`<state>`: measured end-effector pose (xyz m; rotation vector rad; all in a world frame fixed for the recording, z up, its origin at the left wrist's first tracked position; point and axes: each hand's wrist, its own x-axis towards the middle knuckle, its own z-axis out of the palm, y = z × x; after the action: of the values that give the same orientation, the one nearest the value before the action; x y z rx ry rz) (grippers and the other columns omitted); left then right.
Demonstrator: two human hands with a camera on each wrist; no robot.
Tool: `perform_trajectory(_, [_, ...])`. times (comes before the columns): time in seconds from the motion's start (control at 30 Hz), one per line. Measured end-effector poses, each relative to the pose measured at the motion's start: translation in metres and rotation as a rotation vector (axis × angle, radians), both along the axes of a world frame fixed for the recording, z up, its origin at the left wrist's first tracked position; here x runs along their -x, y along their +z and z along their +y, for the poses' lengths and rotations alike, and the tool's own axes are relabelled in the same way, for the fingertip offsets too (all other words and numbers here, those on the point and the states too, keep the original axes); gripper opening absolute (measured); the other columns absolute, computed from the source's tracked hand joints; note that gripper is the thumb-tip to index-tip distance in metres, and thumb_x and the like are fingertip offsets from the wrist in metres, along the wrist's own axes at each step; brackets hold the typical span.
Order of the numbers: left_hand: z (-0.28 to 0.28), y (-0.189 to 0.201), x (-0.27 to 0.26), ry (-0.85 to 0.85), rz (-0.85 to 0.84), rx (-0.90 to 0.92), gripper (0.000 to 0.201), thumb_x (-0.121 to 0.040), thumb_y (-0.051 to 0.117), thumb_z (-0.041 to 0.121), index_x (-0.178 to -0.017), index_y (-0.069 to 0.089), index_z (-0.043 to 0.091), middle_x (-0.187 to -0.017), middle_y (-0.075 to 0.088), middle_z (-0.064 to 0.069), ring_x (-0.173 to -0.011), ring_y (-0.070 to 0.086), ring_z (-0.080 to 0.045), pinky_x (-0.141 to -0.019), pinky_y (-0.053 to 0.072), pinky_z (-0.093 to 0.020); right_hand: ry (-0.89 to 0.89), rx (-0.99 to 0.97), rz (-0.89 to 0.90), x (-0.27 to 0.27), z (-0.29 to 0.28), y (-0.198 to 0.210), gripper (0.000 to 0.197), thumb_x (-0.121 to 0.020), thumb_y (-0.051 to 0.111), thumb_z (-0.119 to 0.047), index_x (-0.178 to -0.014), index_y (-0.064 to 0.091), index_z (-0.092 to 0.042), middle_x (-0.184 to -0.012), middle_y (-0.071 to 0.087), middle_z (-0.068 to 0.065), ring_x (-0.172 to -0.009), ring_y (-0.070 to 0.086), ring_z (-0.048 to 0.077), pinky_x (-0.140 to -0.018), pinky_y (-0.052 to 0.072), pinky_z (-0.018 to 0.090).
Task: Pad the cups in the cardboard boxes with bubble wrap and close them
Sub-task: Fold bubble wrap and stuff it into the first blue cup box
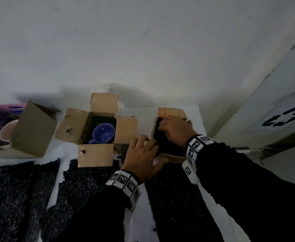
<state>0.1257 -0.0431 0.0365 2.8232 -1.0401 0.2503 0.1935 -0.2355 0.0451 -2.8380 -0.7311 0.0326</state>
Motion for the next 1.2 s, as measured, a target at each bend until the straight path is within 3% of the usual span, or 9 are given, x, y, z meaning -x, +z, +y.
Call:
perform_trajectory(0.13, [0.002,-0.002,-0.005,0.002,-0.05,0.015,0.037,-0.088,0.051,0.043,-0.118,0.059,0.022,-0.11,0.064,0.003,-0.101,0.053,-0.028,-0.079,0.041,-0.042,0.052,0.24,0.012,0.0,0.004,-0.002,0.026,-0.09,0.052,-0.023,-0.111,0.067,-0.022,-0.116,0.063,-0.005,-0.117,0.046,0.024,-0.095,0.035,0.04])
perform_trajectory(0.27, [0.004,-0.006,-0.01,-0.052,-0.02,0.032,0.032,-0.092,0.044,0.038,-0.103,0.065,0.016,-0.108,0.063,0.0,-0.086,0.055,-0.024,-0.064,0.047,-0.035,-0.008,0.17,0.034,0.0,0.006,-0.006,0.025,-0.095,0.047,-0.025,-0.112,0.064,-0.018,-0.127,0.049,0.003,-0.12,0.039,0.028,-0.101,0.034,0.04])
perform_trajectory(0.43, [0.001,-0.008,-0.009,-0.07,-0.017,0.032,0.026,-0.091,0.05,0.032,-0.108,0.063,0.016,-0.103,0.064,0.0,-0.076,0.056,-0.022,-0.05,0.034,-0.026,-0.176,-0.016,-0.115,0.015,0.002,-0.001,0.023,-0.094,0.051,-0.018,-0.115,0.057,-0.012,-0.122,0.049,0.011,-0.108,0.047,0.028,-0.077,0.041,0.038])
perform_trajectory(0.53, [0.0,-0.008,-0.012,-0.055,0.011,0.037,0.031,-0.089,0.057,0.027,-0.118,0.057,0.016,-0.098,0.064,-0.001,-0.075,0.057,-0.024,-0.049,0.035,-0.026,-0.143,-0.108,-0.011,0.013,0.002,0.003,0.023,-0.091,0.05,-0.011,-0.113,0.056,-0.012,-0.119,0.055,0.009,-0.104,0.053,0.027,-0.082,0.043,0.036])
perform_trajectory(0.67, [-0.003,-0.008,-0.016,-0.026,0.045,-0.037,0.031,-0.093,0.037,0.032,-0.097,0.062,0.015,-0.095,0.061,-0.003,-0.079,0.052,-0.026,-0.058,0.047,-0.038,-0.017,0.035,0.015,0.008,-0.005,-0.007,0.034,-0.09,0.051,-0.011,-0.121,0.062,-0.016,-0.124,0.062,0.002,-0.118,0.049,0.025,-0.097,0.035,0.039])
perform_trajectory(0.87, [-0.008,-0.001,-0.012,0.084,-0.018,-0.056,0.03,-0.088,0.042,0.038,-0.088,0.064,0.018,-0.106,0.052,-0.004,-0.092,0.045,-0.026,-0.073,0.039,-0.038,0.007,0.279,-0.029,0.007,0.001,-0.007,0.035,-0.097,0.042,-0.026,-0.128,0.057,-0.026,-0.139,0.045,0.001,-0.127,0.033,0.029,-0.103,0.027,0.042])
perform_trajectory(0.93, [-0.008,0.001,-0.014,0.092,-0.015,-0.045,0.031,-0.087,0.042,0.04,-0.085,0.065,0.019,-0.105,0.051,-0.004,-0.09,0.044,-0.026,-0.072,0.038,-0.038,0.01,0.209,0.006,0.007,0.002,-0.007,0.035,-0.093,0.049,-0.021,-0.126,0.057,-0.022,-0.135,0.048,0.002,-0.124,0.038,0.029,-0.1,0.033,0.042])
perform_trajectory(1.07, [-0.007,0.0,-0.013,0.068,0.012,-0.046,0.035,-0.091,0.039,0.042,-0.095,0.065,0.018,-0.114,0.05,-0.005,-0.094,0.045,-0.026,-0.076,0.041,-0.037,-0.068,-0.214,0.089,0.01,-0.011,-0.008,0.034,-0.079,0.063,-0.018,-0.112,0.055,-0.021,-0.115,0.058,0.003,-0.102,0.054,0.025,-0.085,0.046,0.04])
perform_trajectory(1.2, [0.007,-0.009,-0.01,0.143,0.073,0.141,0.039,-0.093,0.044,0.051,-0.11,0.056,0.018,-0.112,0.051,-0.006,-0.095,0.049,-0.025,-0.074,0.047,-0.038,-0.065,-0.106,-0.009,0.012,-0.011,-0.011,0.024,-0.083,0.066,-0.03,-0.106,0.065,-0.026,-0.111,0.064,-0.004,-0.108,0.05,0.023,-0.089,0.035,0.041])
